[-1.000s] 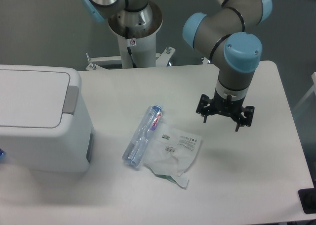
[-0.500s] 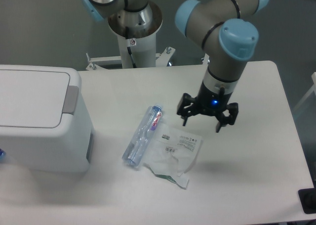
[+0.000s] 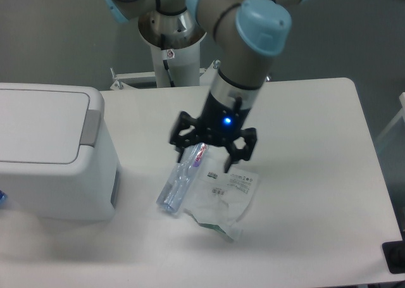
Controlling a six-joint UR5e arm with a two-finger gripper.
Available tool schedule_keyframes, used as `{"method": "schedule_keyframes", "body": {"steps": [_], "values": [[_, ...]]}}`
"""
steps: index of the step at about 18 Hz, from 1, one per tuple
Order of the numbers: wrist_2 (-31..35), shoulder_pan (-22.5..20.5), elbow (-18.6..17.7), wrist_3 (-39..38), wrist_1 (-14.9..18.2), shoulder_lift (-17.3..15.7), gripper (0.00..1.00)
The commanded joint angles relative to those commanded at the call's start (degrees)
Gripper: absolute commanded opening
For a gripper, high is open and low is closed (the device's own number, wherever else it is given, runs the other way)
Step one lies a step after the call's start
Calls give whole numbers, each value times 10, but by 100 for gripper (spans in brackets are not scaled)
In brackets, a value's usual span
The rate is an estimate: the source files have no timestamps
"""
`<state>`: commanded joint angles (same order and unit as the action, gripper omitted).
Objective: Open the trash can
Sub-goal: 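Swing the gripper over the gray tab at the trash can lid edge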
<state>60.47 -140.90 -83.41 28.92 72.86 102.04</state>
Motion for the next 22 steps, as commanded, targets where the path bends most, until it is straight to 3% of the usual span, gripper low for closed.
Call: {"method": "schedule_keyframes", "body": {"steps": [7, 12, 22], "values": [[-25, 18, -25, -3, 1, -17, 100], [-26, 27, -35, -83, 1, -41, 100], [-19, 57, -77, -105, 2, -76, 100]]}}
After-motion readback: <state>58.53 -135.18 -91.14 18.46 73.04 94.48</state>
